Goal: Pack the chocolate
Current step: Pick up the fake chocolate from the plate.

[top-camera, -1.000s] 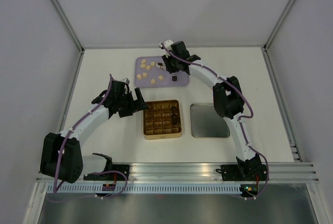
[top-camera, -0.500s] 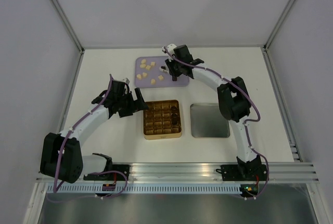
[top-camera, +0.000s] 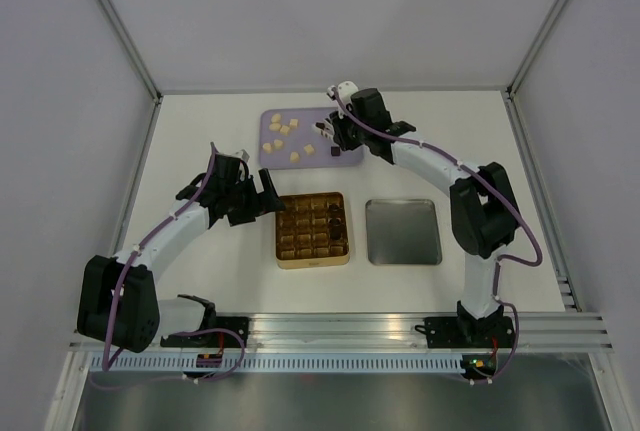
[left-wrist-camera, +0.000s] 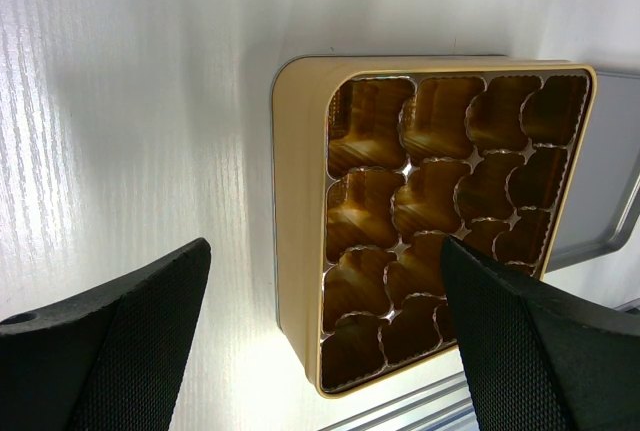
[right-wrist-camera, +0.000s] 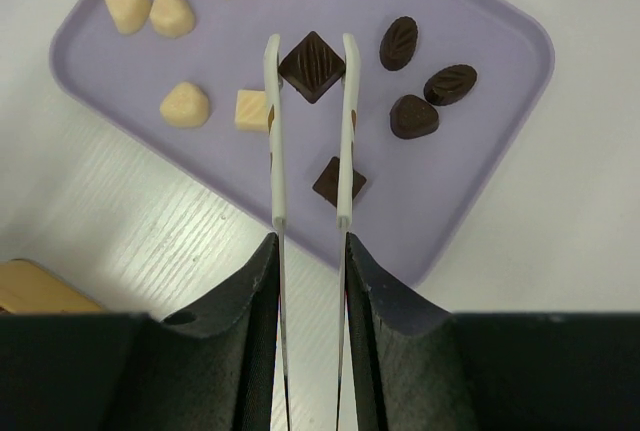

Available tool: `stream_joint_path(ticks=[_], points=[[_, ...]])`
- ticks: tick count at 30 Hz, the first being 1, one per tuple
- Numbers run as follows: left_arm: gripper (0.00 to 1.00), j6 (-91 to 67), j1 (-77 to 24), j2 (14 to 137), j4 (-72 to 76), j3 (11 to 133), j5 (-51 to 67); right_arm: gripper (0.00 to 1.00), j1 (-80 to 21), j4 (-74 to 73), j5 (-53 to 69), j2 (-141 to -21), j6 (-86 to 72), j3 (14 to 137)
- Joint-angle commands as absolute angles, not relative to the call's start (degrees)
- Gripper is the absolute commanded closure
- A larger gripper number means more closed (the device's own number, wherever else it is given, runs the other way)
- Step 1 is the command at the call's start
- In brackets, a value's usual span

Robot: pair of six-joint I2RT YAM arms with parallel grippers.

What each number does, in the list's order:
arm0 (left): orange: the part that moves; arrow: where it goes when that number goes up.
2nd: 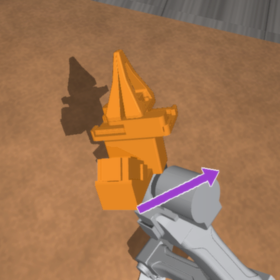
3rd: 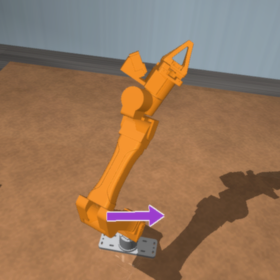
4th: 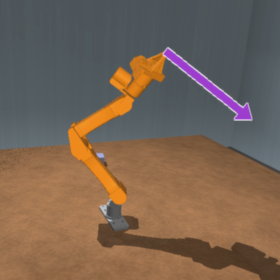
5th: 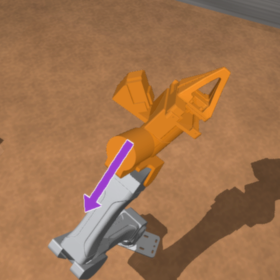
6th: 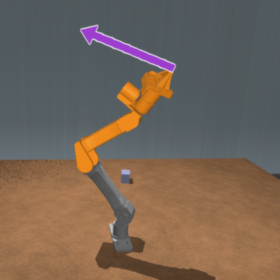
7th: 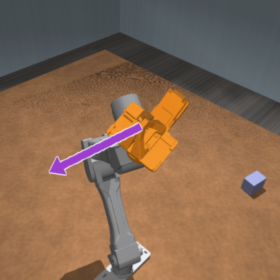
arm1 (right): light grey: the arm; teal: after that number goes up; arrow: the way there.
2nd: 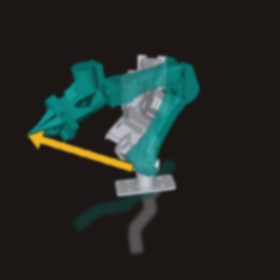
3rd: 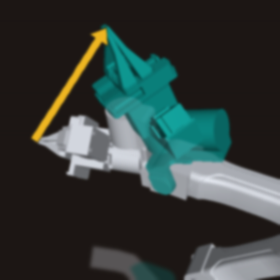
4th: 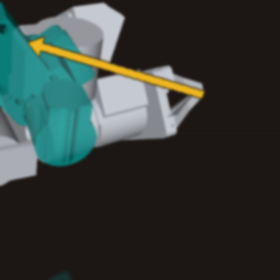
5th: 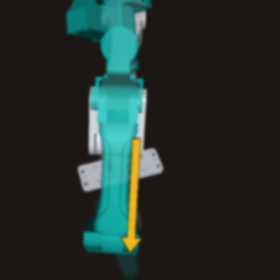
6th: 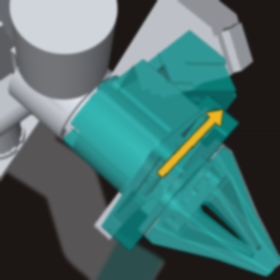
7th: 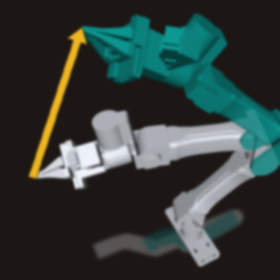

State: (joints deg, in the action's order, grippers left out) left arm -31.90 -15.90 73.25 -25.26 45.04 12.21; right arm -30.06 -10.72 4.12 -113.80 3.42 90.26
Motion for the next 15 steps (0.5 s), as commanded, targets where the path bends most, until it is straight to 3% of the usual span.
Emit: stream_joint_path(ticks=[1, 15], points=[[0.00, -30.4, -16.3, 72.7, -25.5, 46.8, 13.0, 0.93, -30.8, -6.7, 3.8, -107.3, 0.5, 86.2], [0.00, -30.6, -16.3, 71.6, -25.5, 46.6, 12.7, 0.92, -40.8, -12.6, -7.0, -78.7, -7.6, 64.3]])
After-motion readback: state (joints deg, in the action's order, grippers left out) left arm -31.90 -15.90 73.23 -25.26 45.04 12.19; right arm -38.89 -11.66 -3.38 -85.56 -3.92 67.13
